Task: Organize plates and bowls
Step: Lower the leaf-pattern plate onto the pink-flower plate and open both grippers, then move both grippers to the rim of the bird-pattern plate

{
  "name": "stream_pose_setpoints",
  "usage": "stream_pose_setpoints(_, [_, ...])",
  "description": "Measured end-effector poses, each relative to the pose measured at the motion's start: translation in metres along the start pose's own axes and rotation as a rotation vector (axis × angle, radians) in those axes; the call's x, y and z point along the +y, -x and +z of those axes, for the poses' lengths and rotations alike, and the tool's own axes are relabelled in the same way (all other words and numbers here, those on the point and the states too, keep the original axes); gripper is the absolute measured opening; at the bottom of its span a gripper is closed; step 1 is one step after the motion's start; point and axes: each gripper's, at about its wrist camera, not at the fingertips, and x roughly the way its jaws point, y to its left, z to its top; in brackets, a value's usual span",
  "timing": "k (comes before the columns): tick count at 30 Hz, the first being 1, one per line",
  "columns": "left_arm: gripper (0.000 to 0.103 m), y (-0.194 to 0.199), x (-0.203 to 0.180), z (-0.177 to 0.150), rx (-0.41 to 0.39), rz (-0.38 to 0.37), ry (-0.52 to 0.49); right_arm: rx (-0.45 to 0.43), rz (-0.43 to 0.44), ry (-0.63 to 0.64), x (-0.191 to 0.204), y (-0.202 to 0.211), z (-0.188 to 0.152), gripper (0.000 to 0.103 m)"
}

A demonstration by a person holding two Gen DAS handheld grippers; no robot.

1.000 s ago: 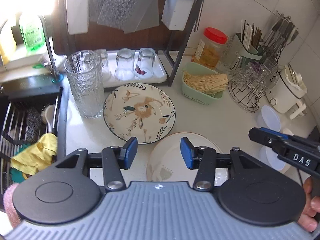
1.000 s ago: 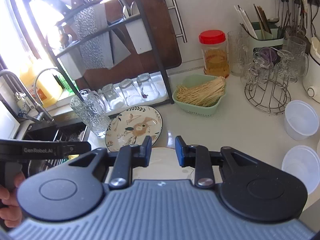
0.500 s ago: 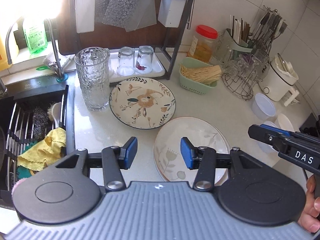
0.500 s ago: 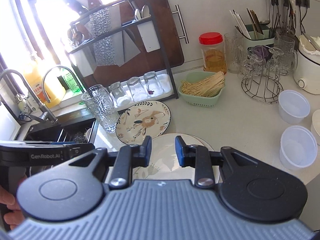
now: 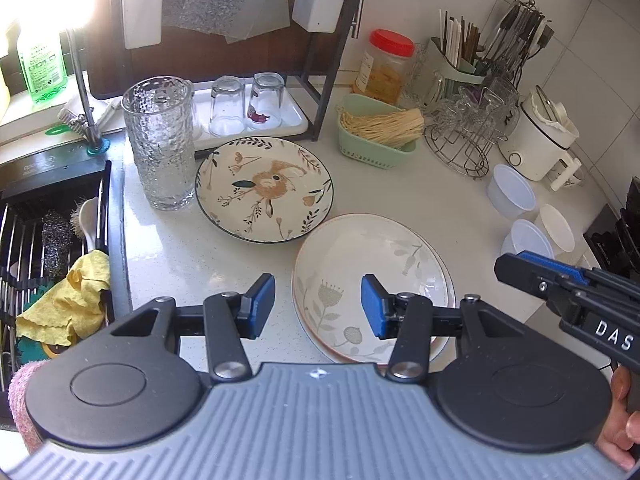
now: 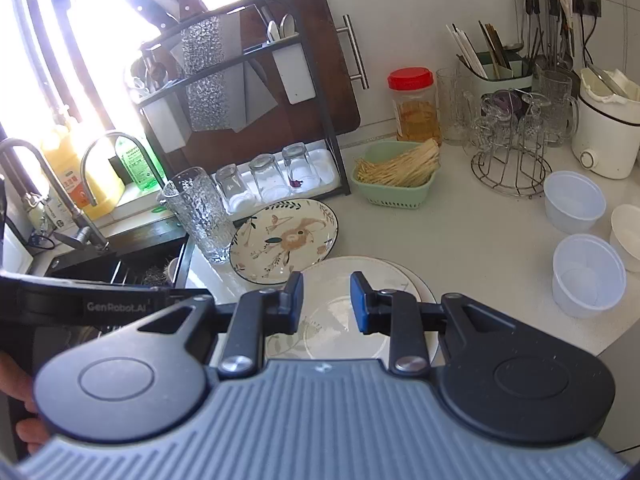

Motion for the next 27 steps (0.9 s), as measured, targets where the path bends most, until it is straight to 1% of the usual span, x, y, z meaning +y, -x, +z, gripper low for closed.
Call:
stream_pose_setpoints(3, [0.053, -0.002, -0.001, 0.002, 0.002, -0.016, 0.002, -0.003, -0.008, -0.002, 0.0, 0.001, -0.001, 0.03])
stream_pose_setpoints(5, [0.056, -0.004, -0.002, 0.002, -0.004, -0.02, -0.005, -0.006, -0.014, -0.003, 0.0, 0.002, -0.001, 0.03])
stream_pose_setpoints(6, [0.058, -0.005, -0.003, 0.002, -0.008, -0.017, -0.014, -0.007, -0.016, -0.005, 0.0, 0.002, -0.001, 0.03])
stream_pose_setpoints(9, [0.058, -0.009, -0.003, 0.002, -0.011, -0.009, -0.026, -0.006, -0.024, -0.006, 0.0, 0.001, -0.002, 0.03])
stream_pose_setpoints(15, [0.058, -0.018, 0.004, 0.003, 0.002, -0.015, 0.005, 0.017, -0.024, 0.003, -0.001, -0.008, -0.003, 0.03])
stream_pose_setpoints(20, [0.059, -0.026, 0.01, 0.008, 0.008, -0.016, 0.039, 0.036, -0.006, 0.025, -0.001, -0.024, 0.005, 0.03])
stream_pose_setpoints(21, [0.061, -0.028, 0.012, 0.01, 0.004, -0.008, 0.046, 0.041, 0.0, 0.029, 0.0, -0.029, 0.007, 0.03])
stream_pose_setpoints(27, [0.061, -0.046, 0.025, 0.018, -0.003, 0.029, 0.096, 0.074, 0.027, 0.083, 0.0, -0.055, 0.021, 0.03])
